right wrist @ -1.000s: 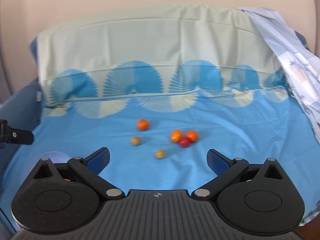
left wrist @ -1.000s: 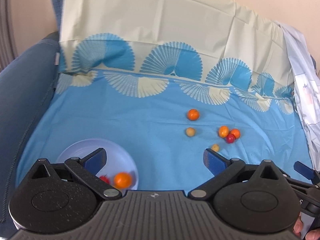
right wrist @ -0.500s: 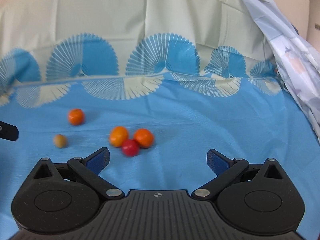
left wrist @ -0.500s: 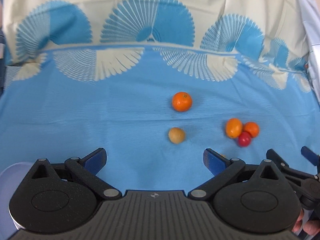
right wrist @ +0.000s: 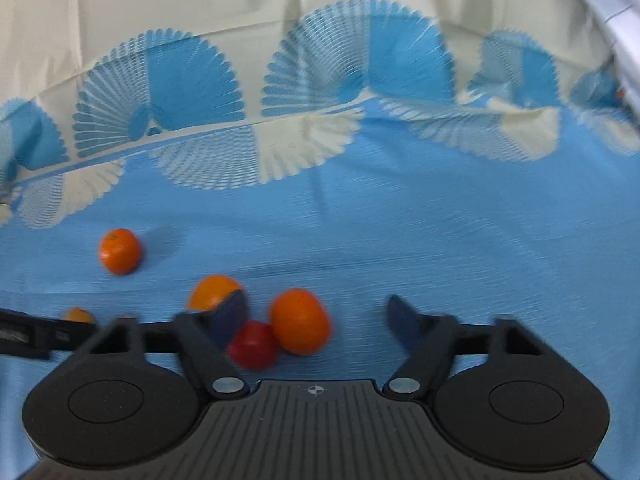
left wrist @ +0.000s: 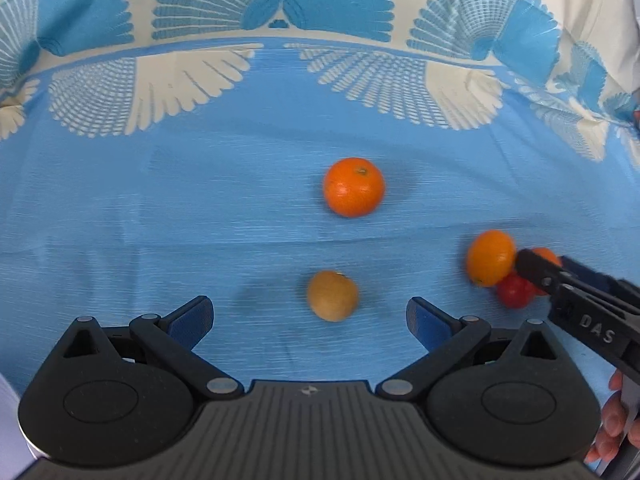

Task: Organize fruits
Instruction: 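Grasp a tan fruit with the left tool while the right tool grasps a tangerine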

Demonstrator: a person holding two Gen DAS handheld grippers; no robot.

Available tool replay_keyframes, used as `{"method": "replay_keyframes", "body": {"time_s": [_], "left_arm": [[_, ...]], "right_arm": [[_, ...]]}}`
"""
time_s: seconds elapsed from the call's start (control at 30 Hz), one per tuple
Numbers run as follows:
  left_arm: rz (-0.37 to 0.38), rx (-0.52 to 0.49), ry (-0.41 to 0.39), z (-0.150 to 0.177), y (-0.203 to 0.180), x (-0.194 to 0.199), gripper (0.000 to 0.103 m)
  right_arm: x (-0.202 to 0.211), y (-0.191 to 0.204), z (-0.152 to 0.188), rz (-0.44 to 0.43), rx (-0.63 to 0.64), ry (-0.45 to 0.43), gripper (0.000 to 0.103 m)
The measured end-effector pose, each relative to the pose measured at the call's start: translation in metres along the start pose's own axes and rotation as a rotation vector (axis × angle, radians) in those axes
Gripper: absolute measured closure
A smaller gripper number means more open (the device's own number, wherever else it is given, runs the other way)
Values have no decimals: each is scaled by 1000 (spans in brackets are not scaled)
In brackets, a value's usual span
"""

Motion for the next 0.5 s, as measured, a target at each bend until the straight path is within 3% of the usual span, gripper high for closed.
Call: {"method": "replay_keyframes", "body": {"time_s": [0.03, 0.07, 0.1, 0.27, 0.4, 0.5], "left_arm": [[10, -2, -9, 0, -2, 2, 3], [17, -5, -15, 0, -3, 3, 13], [27, -1, -10, 0, -4, 3, 28], [44, 23, 22, -3, -3, 3, 75], [40, 48, -9, -6, 4, 22, 75], [51, 57, -53, -2, 8, 51, 75]], "right_arm": [[0, 2, -1, -7, -12, 21, 49], [0, 3, -2, -4, -27, 41, 49], [0, 1, -3, -7, -59, 58, 49], [-6, -25, -7, -53, -342, 145, 51], [-1, -28, -9, -47, -379, 160, 67], [15, -27, -12, 14, -322, 99, 68]]}}
Point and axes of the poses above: each gripper's, at about its wrist camera, not at the fingertips, and x roughly against the way its jaws point, y to its left, z to its underside, the point moved 2 cm from there along -x, roughly the way its jaws point, and after that the axes turned 9 degrees about -x, right-handed, at the moved point
